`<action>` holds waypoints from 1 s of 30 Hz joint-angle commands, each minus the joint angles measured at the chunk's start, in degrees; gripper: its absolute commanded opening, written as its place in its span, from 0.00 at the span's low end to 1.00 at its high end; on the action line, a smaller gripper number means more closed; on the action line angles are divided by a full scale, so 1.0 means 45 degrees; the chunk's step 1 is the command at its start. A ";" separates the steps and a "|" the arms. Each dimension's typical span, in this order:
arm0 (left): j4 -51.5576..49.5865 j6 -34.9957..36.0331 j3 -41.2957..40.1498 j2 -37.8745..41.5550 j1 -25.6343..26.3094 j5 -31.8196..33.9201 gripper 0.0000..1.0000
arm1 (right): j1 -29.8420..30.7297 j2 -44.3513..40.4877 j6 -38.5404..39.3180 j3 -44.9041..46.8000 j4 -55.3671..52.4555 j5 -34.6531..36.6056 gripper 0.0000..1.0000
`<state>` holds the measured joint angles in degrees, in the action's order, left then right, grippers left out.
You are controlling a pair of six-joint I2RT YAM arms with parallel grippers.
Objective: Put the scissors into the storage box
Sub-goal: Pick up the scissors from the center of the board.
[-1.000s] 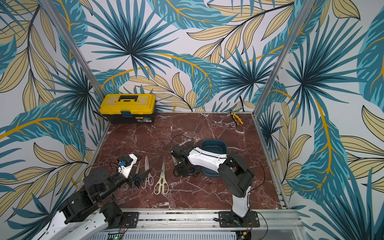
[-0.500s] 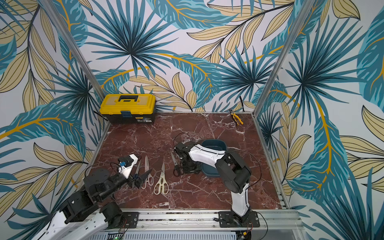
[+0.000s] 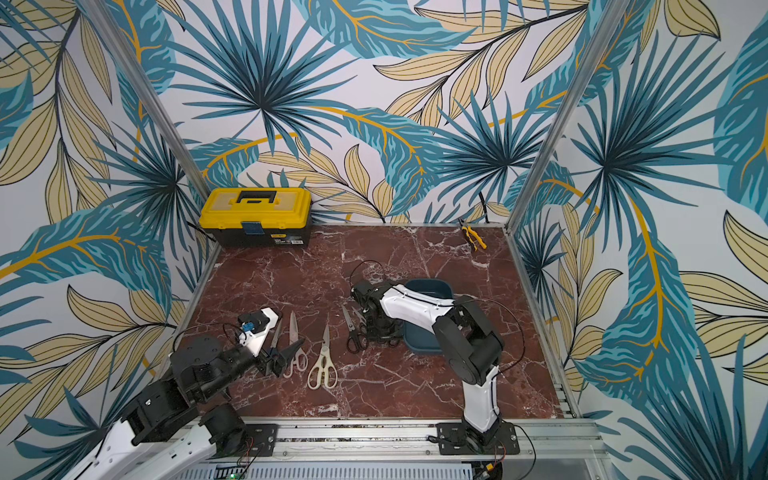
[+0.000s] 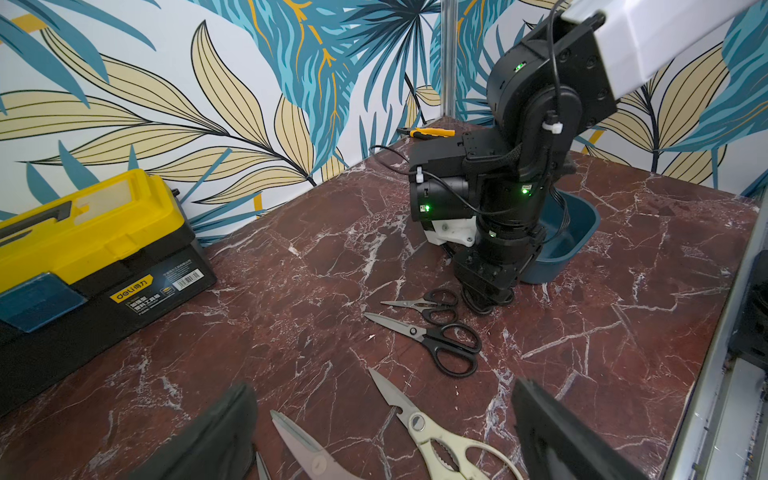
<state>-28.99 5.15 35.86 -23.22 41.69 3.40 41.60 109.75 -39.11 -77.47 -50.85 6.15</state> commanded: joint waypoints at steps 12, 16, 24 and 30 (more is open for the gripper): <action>0.0025 0.0163 0.0079 -0.0093 0.0012 -0.0301 1.00 | -0.0178 -0.0236 -0.1613 0.0270 0.0205 0.0440 0.51; 0.0067 0.0165 0.0079 -0.0094 0.0012 -0.0453 1.00 | -0.0219 -0.0053 -0.1882 0.0146 0.0263 0.0682 0.48; 0.0026 0.0146 0.0117 -0.0095 0.0012 -0.0457 1.00 | -0.0338 0.0953 -0.1894 -0.0195 0.0461 0.0230 0.45; -0.0032 0.0095 0.0157 -0.0074 0.0012 -0.0419 1.00 | -0.0479 0.1383 -0.1894 -0.0327 0.0541 -0.0024 0.45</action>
<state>-29.02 5.13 35.86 -23.55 41.69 2.11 39.88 113.73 -46.81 -78.63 -48.51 6.74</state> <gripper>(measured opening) 0.999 0.447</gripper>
